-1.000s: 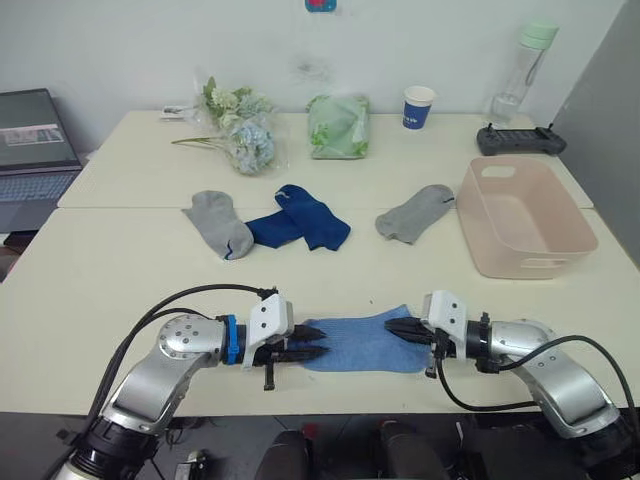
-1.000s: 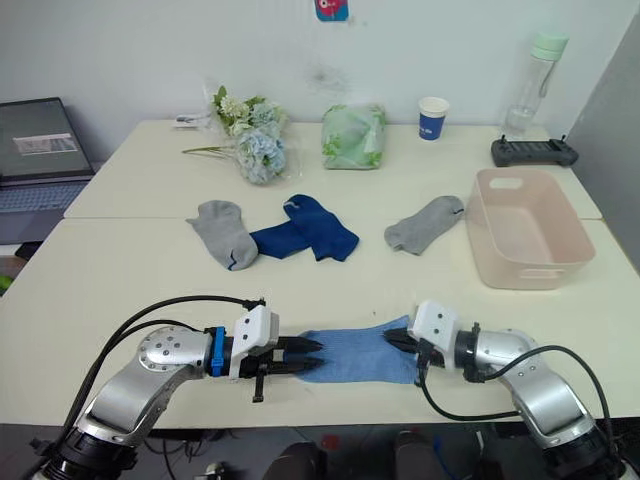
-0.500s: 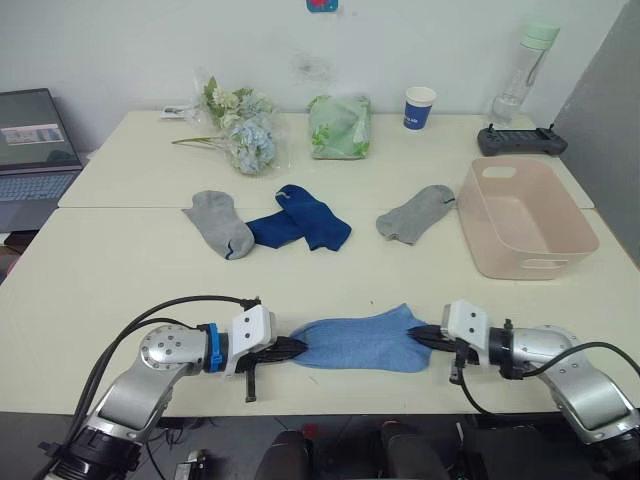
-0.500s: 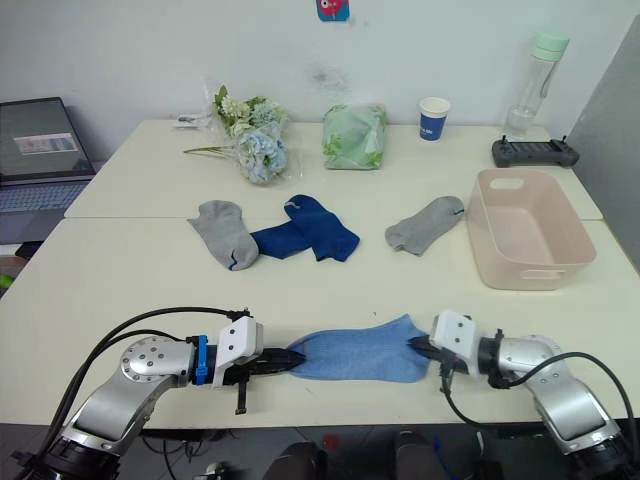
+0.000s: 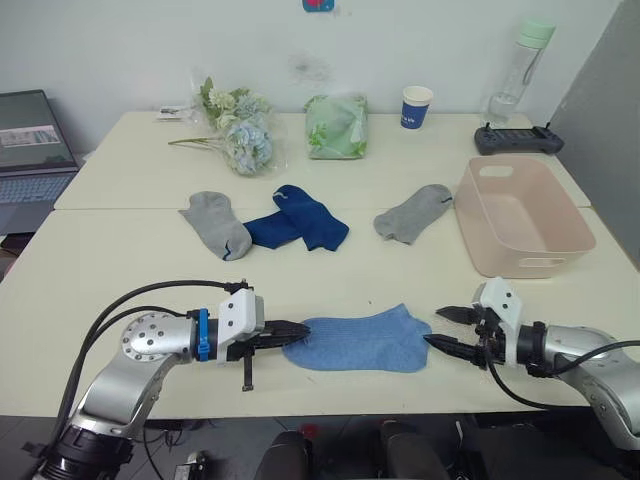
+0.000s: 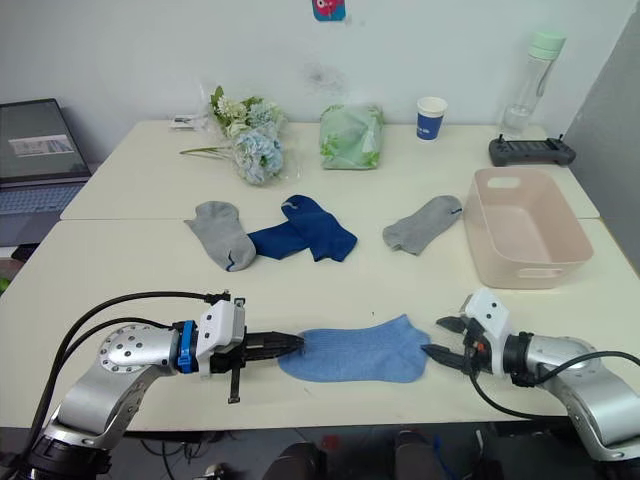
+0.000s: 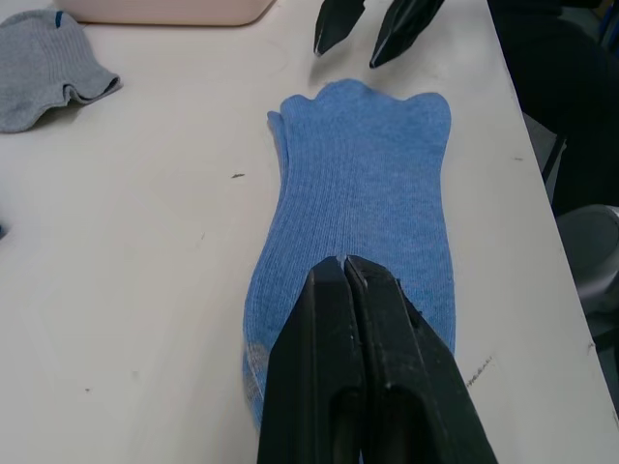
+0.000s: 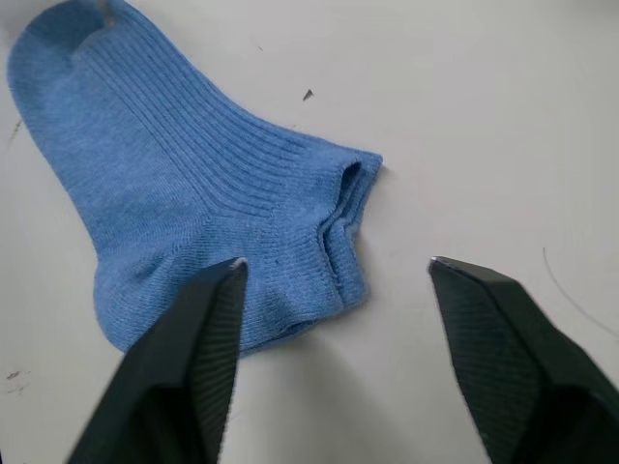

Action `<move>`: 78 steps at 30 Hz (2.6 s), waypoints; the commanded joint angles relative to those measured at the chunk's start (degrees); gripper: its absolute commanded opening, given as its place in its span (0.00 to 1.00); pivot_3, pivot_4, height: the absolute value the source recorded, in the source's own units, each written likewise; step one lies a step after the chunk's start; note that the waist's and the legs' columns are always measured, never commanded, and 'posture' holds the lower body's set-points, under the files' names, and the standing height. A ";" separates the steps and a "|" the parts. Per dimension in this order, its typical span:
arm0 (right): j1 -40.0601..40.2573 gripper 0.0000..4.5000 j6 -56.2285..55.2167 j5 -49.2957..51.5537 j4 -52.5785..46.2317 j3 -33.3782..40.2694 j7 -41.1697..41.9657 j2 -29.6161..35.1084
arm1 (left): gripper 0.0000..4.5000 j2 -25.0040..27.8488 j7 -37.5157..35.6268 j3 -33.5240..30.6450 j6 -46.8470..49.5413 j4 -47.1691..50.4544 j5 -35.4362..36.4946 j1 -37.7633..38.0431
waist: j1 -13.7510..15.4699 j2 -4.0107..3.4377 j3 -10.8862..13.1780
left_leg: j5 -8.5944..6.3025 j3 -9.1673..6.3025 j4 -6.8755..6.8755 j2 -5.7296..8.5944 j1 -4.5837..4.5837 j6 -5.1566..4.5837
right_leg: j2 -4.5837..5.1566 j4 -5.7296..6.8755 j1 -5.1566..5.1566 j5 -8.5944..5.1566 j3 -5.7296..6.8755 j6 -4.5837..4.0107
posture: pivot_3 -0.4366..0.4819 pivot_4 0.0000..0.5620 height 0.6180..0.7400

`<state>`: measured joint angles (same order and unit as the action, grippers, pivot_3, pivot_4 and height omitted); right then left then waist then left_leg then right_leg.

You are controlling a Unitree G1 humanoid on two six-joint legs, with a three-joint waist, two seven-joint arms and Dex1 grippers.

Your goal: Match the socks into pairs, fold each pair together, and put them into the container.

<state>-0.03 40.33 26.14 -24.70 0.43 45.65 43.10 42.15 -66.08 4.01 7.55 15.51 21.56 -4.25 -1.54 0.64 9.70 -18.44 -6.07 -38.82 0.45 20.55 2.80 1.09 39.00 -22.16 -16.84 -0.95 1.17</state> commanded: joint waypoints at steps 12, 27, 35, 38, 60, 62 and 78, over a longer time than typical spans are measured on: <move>-0.43 0.55 4.85 2.15 -1.92 -4.41 -1.75 -4.16 | 0.00 -0.45 1.34 -0.35 -1.03 2.99 0.18 1.40 | -0.04 0.00 0.00 | 0.00 -0.02 0.01 -0.02 0.01 0.00 | -0.01 -0.01 -0.01 0.00 0.01 0.00 | 0.48 0.27 1.00; -3.35 0.00 13.88 12.00 1.44 8.14 -5.95 -8.06 | 0.00 -5.04 2.66 4.18 -1.36 0.21 -2.46 -4.71 | 0.08 -0.01 0.00 | 0.00 0.00 0.00 0.03 0.02 0.00 | -0.01 -0.02 -0.01 0.00 0.01 0.00 | 0.48 0.27 1.00; -2.57 0.00 15.15 14.57 3.40 13.00 -7.30 -7.83 | 0.00 -9.72 1.84 8.88 -0.62 -3.16 -3.73 -11.57 | 0.00 -0.01 0.00 | 0.00 0.00 0.00 0.02 0.05 0.00 | -0.03 0.00 -0.02 0.00 0.01 0.00 | 0.48 0.27 1.00; -1.79 0.00 16.92 16.35 2.12 14.30 -8.46 -8.15 | 0.00 -10.54 0.69 11.26 -0.10 -3.85 -4.30 -12.69 | -0.05 -0.01 0.00 | 0.00 0.02 0.01 0.02 0.04 0.00 | -0.03 0.00 -0.02 0.00 -0.01 0.00 | 0.48 0.27 1.00; -0.42 0.00 19.18 20.42 -1.49 13.64 -9.78 -7.18 | 0.00 -23.00 8.19 21.11 -0.84 -25.60 -19.22 -20.83 | 0.00 -0.05 -0.04 | 0.02 0.01 -0.03 0.08 0.04 -0.03 | -0.05 0.01 0.01 0.01 0.00 0.01 | 0.48 0.27 1.00; -0.49 0.00 19.20 20.77 -1.54 13.61 -9.71 -6.95 | 0.00 -23.22 7.67 20.49 -0.09 -24.96 -17.96 -20.64 | 0.01 -0.06 -0.05 | 0.02 0.01 -0.03 0.08 0.04 -0.03 | -0.04 0.01 0.01 0.01 -0.01 0.01 | 0.48 0.27 1.00; -2.34 0.00 19.70 23.77 -1.47 13.57 -9.68 -6.36 | 0.00 -22.58 9.63 21.94 -1.61 -26.98 -22.83 -21.09 | -0.01 -0.09 -0.09 | 0.03 0.02 -0.03 0.08 0.01 -0.03 | -0.03 0.01 0.03 0.01 -0.01 0.02 | 0.48 0.27 1.00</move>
<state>-1.26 59.84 47.84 -23.94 12.76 35.07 36.27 18.53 -57.08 24.88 5.37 -9.65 1.46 -25.66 -1.55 0.55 9.62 -18.41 -6.05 -38.85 0.52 20.54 2.77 1.05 39.01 -22.11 -16.83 -0.97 1.19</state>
